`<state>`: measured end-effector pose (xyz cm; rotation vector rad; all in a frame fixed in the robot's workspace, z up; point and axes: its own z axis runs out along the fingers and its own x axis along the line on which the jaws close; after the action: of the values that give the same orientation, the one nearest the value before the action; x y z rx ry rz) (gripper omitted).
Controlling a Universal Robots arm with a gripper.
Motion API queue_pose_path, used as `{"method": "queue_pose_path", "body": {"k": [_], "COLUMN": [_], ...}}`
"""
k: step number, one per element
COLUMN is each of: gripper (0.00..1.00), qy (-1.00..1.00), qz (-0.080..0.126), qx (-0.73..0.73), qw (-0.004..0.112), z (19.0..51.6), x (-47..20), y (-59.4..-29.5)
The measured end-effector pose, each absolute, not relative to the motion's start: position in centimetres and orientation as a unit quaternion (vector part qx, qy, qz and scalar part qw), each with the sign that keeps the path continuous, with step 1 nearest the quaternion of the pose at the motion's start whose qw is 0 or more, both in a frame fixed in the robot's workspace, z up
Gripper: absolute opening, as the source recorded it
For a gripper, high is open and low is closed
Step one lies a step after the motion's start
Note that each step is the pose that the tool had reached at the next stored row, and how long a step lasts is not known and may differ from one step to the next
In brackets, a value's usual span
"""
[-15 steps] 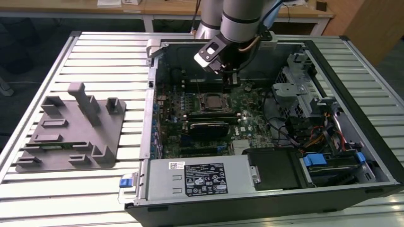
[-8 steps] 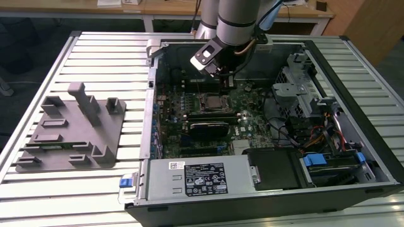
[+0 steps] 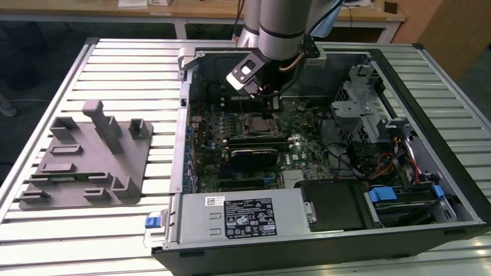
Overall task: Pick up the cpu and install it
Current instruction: 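Close the cpu cover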
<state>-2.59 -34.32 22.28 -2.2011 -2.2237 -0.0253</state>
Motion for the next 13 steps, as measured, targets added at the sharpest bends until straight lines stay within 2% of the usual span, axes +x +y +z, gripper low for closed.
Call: {"method": "queue_pose_path", "body": {"k": [13], "gripper": [0.11], "qy": [-0.711], "qz": [-0.008], "qx": [-0.703], "qw": [0.006], "z": [21.8], "x": [-4.0], "y": [-34.3]}}
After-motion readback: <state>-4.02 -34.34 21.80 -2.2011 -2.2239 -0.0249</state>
